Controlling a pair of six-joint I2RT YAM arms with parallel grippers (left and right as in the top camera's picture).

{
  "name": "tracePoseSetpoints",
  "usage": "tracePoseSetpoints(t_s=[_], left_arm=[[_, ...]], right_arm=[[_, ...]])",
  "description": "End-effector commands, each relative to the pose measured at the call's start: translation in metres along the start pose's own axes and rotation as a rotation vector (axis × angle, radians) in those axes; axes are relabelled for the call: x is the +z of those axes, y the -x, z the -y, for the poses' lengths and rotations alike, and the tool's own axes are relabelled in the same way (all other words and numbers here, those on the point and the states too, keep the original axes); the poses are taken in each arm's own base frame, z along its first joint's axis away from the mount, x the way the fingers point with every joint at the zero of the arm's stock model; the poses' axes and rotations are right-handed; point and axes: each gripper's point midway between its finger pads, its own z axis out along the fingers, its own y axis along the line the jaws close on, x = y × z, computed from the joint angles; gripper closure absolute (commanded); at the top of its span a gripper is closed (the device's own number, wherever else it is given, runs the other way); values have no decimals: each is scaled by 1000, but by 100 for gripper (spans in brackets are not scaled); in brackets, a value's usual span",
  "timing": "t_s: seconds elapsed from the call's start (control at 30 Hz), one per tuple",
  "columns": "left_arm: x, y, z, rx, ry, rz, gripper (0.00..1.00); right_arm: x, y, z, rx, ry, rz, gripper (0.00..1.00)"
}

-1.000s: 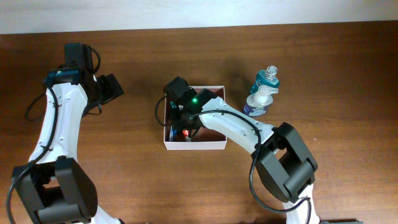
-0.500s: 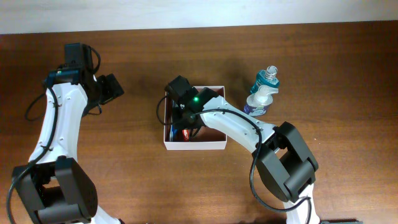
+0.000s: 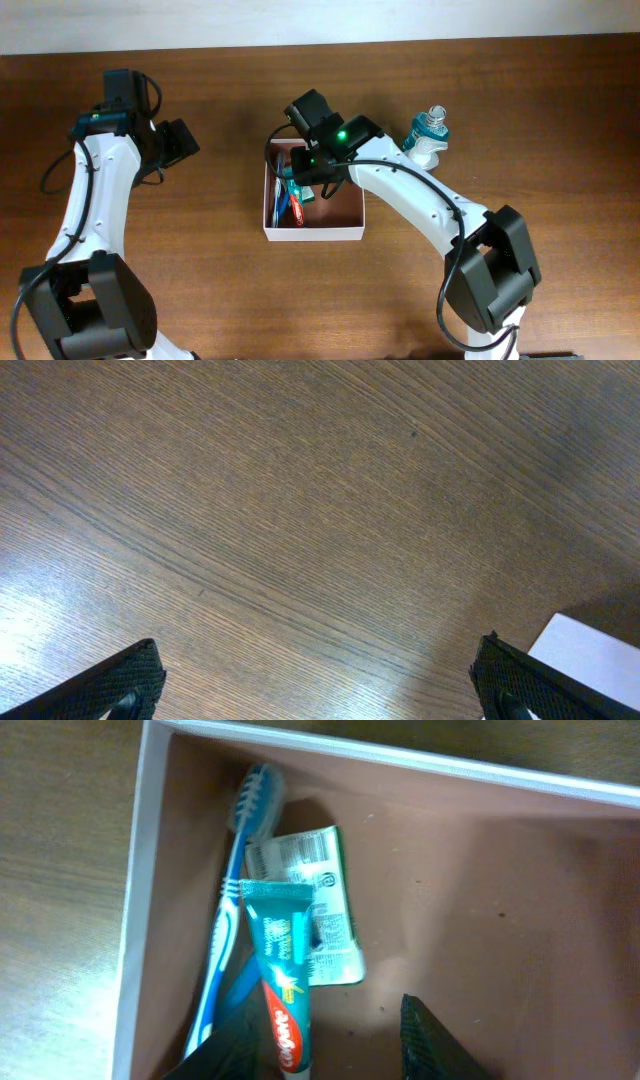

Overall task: Pack container
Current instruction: 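Open right gripper and release the tube onto the soap bar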

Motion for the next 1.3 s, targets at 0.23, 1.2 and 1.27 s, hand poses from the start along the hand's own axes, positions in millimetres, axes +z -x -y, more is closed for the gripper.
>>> tracePoseSetpoints(t_s=[0.23,1.2,1.27], left_arm=[[-12,8,0,0,-6,36,1],[-12,8,0,0,-6,36,1],[-12,8,0,0,-6,36,1]], right_arm=[[3,-8,-15,-52,7,10,58],[66,-35,-4,-61,-39,-85,78],[68,-37,-3,-61,-42,-91,79]])
